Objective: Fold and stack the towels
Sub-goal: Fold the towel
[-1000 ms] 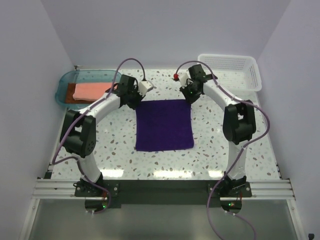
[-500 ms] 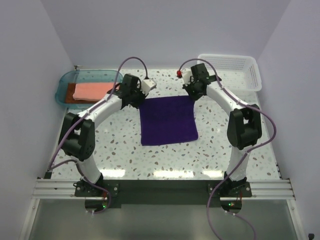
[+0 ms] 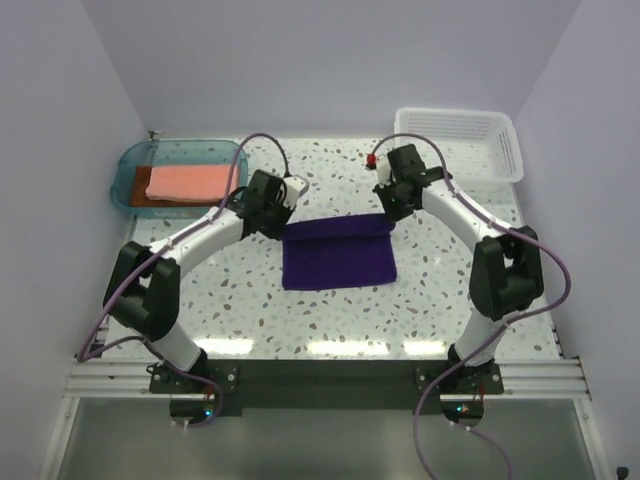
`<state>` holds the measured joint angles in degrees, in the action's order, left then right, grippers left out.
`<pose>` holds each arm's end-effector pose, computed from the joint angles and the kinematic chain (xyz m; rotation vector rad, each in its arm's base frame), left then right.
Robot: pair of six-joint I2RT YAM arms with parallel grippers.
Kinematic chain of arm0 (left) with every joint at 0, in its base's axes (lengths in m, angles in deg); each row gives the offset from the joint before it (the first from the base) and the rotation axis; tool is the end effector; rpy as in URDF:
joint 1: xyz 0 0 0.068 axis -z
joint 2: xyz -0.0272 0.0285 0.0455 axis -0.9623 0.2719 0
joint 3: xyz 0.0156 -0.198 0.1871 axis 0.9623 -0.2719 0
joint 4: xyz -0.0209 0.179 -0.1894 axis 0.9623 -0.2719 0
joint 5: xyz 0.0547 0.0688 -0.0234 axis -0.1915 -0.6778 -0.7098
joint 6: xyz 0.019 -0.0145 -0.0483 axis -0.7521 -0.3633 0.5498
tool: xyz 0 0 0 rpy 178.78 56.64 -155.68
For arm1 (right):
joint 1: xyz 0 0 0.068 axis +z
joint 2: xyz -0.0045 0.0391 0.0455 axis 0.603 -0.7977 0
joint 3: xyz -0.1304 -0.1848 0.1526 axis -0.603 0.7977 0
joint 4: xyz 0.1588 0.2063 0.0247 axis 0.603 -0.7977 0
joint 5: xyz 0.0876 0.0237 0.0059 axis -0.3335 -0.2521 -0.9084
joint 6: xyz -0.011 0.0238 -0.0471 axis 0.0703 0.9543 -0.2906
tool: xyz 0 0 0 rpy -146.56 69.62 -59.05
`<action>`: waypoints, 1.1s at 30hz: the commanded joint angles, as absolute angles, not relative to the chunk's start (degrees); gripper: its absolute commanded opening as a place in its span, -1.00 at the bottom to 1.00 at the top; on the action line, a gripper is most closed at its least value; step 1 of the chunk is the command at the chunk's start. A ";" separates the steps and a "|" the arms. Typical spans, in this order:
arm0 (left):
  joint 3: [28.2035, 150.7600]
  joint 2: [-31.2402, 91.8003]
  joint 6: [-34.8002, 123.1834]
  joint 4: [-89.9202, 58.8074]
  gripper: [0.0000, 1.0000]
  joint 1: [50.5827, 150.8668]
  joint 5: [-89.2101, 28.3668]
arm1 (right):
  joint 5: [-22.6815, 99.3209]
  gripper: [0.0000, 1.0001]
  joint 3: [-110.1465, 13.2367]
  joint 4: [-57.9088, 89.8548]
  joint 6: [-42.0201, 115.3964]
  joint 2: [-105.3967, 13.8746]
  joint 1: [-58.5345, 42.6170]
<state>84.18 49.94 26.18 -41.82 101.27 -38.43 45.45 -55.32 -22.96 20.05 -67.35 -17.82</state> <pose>0.3157 -0.1614 0.2269 0.7194 2.3853 -0.1574 0.3623 0.1270 0.2483 -0.6597 2.5298 0.0698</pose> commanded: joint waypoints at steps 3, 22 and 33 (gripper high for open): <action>80.16 43.56 31.73 -45.17 -1.00 101.38 -40.89 | 47.63 -1.00 -48.94 -23.78 26.62 -60.49 -18.10; 75.85 41.80 38.67 -46.22 -1.00 103.67 -40.70 | 55.19 -1.00 -42.17 -20.43 22.14 -55.74 -14.15; 73.56 42.15 40.87 -46.66 -1.00 103.67 -36.75 | 53.61 -1.00 -37.51 -19.12 25.21 -53.71 -13.62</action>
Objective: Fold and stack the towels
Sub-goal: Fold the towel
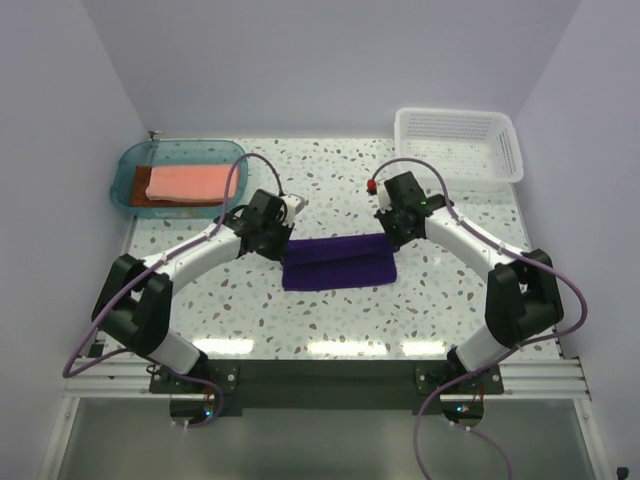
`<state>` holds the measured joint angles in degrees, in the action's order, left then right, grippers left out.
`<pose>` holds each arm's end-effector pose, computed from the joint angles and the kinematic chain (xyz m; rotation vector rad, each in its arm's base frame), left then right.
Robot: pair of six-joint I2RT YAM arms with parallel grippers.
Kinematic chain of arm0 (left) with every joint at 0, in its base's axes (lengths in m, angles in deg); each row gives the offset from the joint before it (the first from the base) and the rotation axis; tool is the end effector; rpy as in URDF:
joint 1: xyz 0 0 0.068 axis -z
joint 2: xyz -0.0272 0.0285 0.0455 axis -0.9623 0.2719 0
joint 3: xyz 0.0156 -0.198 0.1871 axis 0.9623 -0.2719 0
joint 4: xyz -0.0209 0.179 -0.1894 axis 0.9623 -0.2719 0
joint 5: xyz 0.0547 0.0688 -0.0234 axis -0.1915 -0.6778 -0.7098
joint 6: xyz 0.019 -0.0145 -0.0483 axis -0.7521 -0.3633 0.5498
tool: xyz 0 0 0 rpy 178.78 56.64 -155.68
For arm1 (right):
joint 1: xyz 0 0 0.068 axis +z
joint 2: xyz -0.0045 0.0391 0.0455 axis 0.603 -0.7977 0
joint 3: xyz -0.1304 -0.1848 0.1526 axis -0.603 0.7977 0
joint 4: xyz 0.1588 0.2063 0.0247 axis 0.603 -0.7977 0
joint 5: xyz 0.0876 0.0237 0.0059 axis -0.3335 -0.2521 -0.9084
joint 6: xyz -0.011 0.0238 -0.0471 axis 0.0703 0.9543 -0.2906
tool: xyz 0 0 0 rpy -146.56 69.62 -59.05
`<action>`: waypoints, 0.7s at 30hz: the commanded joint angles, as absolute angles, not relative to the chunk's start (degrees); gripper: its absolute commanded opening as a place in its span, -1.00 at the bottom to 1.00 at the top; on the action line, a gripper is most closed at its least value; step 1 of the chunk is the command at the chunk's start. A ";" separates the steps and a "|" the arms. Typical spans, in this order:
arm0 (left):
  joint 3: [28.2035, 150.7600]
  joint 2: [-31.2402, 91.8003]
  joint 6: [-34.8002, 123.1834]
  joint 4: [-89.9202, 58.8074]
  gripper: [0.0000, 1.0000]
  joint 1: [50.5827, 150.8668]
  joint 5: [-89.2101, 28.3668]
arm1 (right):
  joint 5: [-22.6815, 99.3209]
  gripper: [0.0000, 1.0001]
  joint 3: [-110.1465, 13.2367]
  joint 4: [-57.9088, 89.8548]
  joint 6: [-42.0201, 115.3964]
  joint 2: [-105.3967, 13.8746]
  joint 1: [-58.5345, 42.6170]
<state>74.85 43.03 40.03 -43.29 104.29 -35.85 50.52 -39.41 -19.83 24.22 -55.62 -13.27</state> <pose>0.2707 -0.1588 0.2132 0.5259 2.5276 -0.3122 0.2992 0.1290 0.2356 -0.6414 2.5459 0.0049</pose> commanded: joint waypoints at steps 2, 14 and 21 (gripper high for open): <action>72.60 42.67 41.31 -46.05 -1.00 103.84 -35.96 | 52.73 -1.00 -35.59 -17.89 25.91 -53.62 -13.62; 71.28 46.46 41.23 -44.73 -1.00 104.46 -36.40 | 51.15 -1.00 -32.15 -14.54 27.50 -56.17 -13.62; 70.84 46.46 41.31 -44.55 -1.00 104.72 -36.31 | 48.60 -1.00 -32.41 -14.90 28.47 -56.35 -13.53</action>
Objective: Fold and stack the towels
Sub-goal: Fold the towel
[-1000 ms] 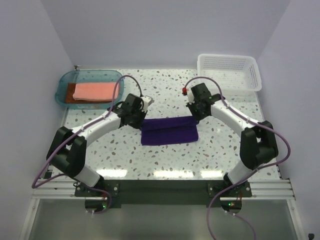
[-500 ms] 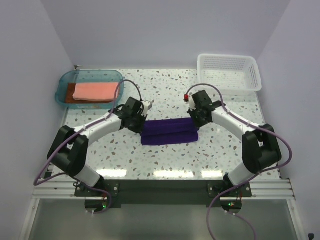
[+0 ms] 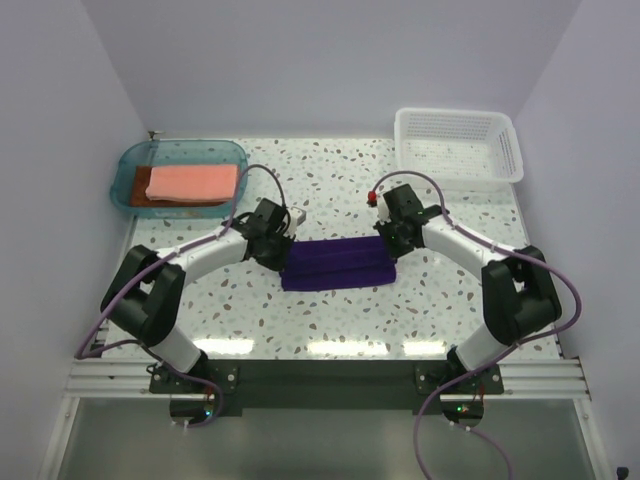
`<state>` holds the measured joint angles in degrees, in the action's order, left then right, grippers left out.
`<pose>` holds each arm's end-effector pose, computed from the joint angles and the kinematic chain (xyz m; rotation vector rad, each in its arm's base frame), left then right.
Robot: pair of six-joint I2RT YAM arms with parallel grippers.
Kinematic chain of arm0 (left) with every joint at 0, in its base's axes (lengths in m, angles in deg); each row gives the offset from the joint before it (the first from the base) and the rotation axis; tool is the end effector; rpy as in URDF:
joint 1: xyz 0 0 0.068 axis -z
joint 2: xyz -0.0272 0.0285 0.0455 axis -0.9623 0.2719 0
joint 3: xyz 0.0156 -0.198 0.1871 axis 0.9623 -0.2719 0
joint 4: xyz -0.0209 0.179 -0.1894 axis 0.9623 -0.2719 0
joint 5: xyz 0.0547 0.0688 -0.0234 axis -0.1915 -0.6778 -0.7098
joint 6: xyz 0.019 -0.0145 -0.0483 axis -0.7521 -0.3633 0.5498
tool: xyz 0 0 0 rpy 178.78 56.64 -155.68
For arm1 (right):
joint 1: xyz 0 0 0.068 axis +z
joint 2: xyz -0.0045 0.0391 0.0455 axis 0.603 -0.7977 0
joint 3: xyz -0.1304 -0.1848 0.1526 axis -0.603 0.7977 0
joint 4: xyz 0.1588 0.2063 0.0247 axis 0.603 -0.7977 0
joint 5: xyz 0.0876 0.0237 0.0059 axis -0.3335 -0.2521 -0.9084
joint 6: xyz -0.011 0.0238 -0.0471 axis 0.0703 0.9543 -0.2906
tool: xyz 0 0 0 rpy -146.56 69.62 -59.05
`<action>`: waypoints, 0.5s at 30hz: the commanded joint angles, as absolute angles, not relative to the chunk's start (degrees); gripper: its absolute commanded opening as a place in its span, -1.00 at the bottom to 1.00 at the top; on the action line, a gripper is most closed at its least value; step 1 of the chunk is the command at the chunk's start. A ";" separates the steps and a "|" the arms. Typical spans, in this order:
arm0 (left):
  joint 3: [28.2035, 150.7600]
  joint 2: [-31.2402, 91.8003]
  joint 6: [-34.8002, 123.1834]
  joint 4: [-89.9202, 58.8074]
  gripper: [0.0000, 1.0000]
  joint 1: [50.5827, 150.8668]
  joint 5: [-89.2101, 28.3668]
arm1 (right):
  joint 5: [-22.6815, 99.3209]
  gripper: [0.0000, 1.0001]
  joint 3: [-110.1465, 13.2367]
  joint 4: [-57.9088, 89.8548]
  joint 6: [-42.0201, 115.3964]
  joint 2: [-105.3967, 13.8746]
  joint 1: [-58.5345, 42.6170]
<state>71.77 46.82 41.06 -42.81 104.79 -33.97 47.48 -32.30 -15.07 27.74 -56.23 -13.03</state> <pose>0.2656 -0.1603 0.1787 0.5445 2.6447 -0.3243 0.2882 0.1277 0.1999 -0.6002 2.6170 0.0842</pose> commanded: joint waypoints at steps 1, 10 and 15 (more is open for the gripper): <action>70.75 46.46 41.40 -44.55 -1.00 104.72 -36.22 | 48.68 -1.00 -32.15 -14.90 28.55 -56.35 -13.53; 70.31 44.61 41.05 -44.03 -0.82 105.51 -36.22 | 48.34 -0.91 -30.65 -15.42 29.17 -54.95 -13.53; 68.74 42.68 41.92 -43.15 -0.63 105.95 -35.26 | 46.14 -0.69 -30.13 -16.04 29.52 -54.07 -12.66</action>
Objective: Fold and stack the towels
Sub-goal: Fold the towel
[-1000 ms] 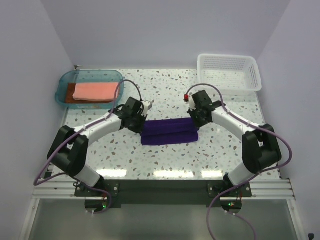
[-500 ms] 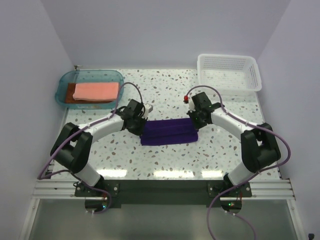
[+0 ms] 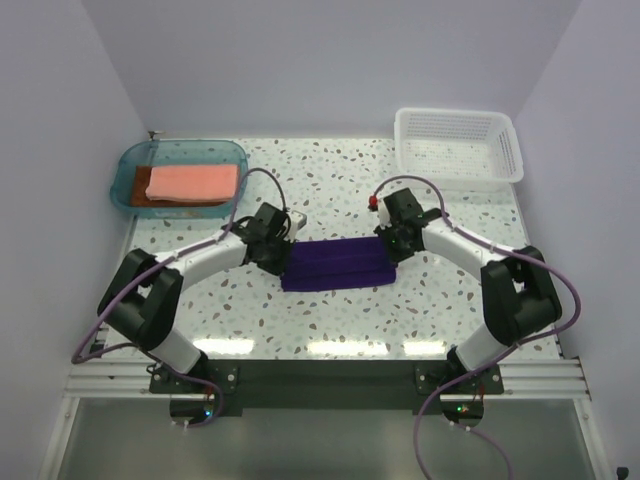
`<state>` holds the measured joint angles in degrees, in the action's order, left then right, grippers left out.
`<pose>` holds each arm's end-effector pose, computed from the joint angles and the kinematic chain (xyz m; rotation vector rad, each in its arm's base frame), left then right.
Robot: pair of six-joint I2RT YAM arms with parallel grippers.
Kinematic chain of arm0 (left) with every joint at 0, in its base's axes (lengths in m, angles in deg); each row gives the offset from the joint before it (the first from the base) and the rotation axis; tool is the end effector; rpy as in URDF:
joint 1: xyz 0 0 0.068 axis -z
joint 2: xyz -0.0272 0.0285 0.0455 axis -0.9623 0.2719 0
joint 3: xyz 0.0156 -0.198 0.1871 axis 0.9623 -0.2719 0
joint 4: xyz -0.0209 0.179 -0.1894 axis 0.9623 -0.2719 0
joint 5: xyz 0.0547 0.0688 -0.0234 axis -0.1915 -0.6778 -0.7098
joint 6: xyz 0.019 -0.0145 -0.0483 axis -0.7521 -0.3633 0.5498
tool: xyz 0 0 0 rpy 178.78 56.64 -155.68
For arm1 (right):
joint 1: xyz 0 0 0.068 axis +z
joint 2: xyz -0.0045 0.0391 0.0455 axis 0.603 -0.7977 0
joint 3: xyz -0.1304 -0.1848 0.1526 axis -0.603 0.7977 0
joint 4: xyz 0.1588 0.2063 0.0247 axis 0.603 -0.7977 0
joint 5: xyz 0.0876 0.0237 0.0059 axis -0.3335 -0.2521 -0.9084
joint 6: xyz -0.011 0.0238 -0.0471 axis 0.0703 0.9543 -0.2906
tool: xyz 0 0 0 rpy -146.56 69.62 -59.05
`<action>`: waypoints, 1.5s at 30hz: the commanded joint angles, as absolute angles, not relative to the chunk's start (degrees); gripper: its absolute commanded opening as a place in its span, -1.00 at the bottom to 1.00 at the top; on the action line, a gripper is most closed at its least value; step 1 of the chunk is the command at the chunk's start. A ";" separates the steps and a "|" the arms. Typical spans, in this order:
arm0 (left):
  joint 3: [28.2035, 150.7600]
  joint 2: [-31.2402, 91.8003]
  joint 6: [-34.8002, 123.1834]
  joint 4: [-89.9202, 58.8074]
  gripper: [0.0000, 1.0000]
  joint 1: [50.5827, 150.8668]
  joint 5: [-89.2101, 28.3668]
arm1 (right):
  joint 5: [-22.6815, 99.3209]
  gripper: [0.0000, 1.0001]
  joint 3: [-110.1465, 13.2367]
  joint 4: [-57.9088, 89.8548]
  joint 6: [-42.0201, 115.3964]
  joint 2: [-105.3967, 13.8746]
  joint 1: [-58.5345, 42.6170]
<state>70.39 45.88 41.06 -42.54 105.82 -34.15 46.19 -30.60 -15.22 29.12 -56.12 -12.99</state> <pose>0.2582 -0.1622 0.1769 0.5678 2.6437 -0.3245 0.2825 0.1262 0.1919 -0.5839 2.6555 0.1143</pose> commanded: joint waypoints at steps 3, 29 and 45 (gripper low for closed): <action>66.80 40.32 42.98 -42.18 -0.53 106.22 -34.20 | 44.22 -0.56 -29.08 -16.65 31.00 -52.84 -11.25; 64.54 32.30 60.11 -30.34 -0.16 110.61 -32.53 | 47.45 -0.35 -21.26 -2.35 54.56 -43.51 -10.02; 49.39 30.29 68.82 -26.61 -0.44 111.23 -38.50 | 53.60 -0.31 -11.22 -2.94 56.87 -39.84 -10.19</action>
